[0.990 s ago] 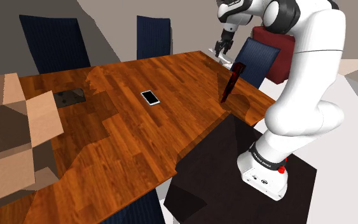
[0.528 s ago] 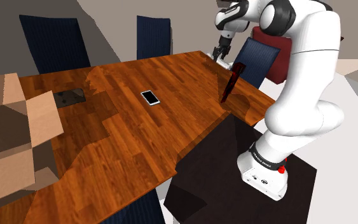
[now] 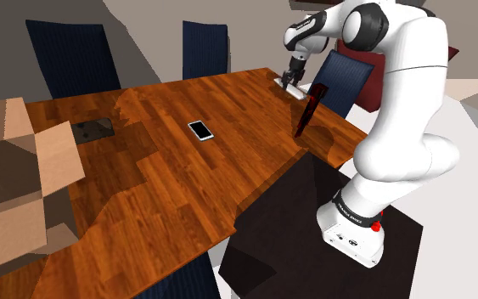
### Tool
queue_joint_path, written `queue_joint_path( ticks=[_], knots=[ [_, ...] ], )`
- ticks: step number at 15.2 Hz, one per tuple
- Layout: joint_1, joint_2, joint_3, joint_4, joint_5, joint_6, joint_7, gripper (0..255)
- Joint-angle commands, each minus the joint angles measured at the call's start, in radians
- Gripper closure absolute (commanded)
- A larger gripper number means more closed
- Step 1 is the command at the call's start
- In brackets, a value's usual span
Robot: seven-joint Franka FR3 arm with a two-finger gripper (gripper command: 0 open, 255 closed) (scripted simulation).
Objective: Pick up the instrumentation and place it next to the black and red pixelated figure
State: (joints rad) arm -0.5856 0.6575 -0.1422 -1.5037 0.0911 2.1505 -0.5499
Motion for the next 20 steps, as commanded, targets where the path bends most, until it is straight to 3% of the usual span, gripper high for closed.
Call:
queue_joint_path(
  ticks=[1, 20],
  knots=[
    [-0.001, 0.014, 0.001, -0.003, 0.002, 0.018, 0.0, 255],
    [-0.012, 0.176, 0.018, 0.0, 0.021, 0.176, -0.009, 255]
  ],
)
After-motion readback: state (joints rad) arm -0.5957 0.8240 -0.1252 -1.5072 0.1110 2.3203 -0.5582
